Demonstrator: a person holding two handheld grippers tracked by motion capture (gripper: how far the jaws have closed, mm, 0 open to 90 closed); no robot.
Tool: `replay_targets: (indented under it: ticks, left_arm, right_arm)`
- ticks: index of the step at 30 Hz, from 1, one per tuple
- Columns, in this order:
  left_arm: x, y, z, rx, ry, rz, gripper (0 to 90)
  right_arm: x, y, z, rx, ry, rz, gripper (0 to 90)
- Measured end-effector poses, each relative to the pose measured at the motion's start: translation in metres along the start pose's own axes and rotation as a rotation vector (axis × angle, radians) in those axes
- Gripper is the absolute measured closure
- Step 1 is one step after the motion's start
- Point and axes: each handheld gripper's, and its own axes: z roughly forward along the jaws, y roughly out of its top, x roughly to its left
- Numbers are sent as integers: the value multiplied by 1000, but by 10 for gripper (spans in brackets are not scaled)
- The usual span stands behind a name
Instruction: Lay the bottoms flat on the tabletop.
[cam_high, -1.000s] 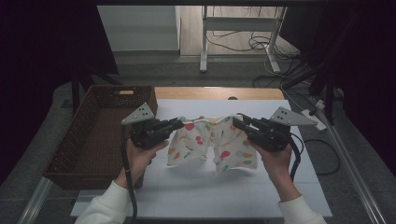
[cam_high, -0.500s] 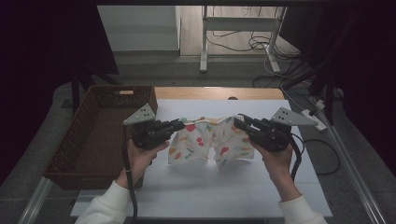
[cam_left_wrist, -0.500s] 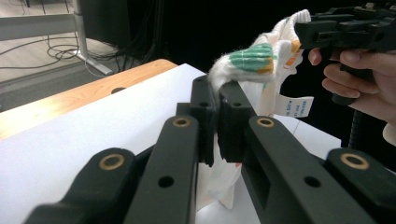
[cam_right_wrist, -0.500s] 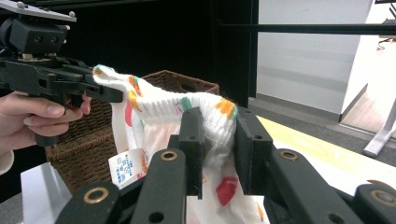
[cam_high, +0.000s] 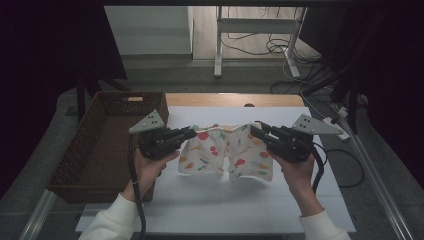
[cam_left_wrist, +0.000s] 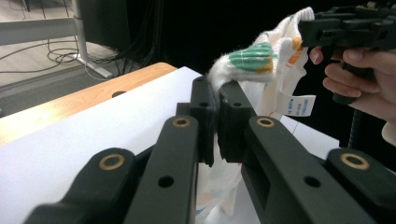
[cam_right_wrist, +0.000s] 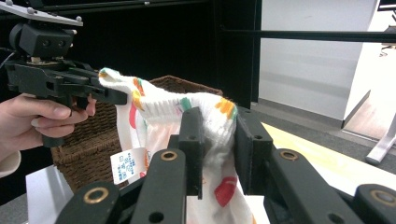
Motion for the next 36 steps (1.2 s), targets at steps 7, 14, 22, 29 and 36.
replay_targets:
  ticks: [7,14,22,29,36]
  left_arm:
    - [-11,-1,-8,14,-13,22,858]
    - [-34,1,-30,54,-30,57,857]
    - [-42,-10,-32,49,-70,21,857]
    - [-20,-31,11,118,-54,-44,857]
    - [-2,-38,45,155,-15,-64,854]
  right_arm:
    - [10,2,-11,-2,13,-14,742]
    - [36,6,-37,3,34,-47,734]
    - [53,4,-50,28,26,-69,734]
    - [18,-20,-26,100,-5,12,735]
    - [-16,-41,-4,155,-64,56,735]
